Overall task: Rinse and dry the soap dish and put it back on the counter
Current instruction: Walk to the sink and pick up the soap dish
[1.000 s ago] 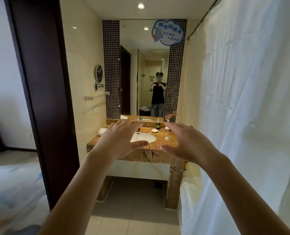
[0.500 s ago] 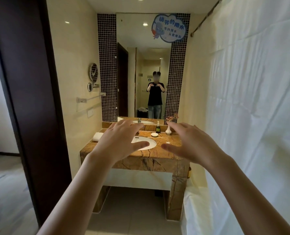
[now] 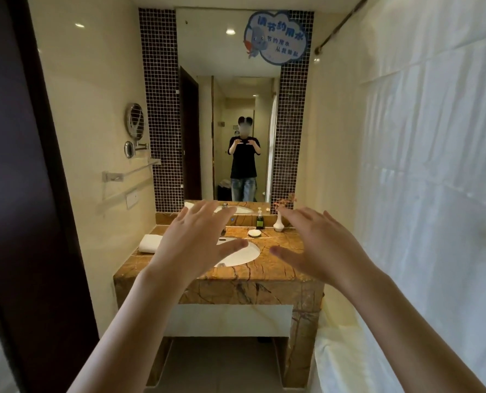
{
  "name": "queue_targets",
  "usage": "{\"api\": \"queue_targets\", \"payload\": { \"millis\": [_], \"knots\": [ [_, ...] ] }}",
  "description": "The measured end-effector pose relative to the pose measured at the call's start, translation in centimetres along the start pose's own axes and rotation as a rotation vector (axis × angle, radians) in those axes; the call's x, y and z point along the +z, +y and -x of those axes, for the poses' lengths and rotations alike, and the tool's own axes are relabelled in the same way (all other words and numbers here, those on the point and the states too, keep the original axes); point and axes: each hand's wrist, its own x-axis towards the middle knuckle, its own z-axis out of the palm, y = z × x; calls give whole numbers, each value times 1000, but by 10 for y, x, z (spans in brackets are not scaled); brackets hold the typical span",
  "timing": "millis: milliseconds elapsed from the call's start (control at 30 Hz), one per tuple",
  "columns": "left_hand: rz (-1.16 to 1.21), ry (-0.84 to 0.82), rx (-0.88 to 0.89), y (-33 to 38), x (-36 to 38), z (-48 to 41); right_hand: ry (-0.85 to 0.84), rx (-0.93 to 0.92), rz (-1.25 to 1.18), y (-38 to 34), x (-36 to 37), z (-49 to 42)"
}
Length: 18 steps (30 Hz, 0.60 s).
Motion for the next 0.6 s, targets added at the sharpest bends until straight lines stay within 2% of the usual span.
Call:
{"api": "queue_targets", "payload": {
  "millis": [600],
  "knots": [
    [-12, 37, -40, -40, 108, -145, 25, -40, -21, 88, 93, -155]
  ]
}}
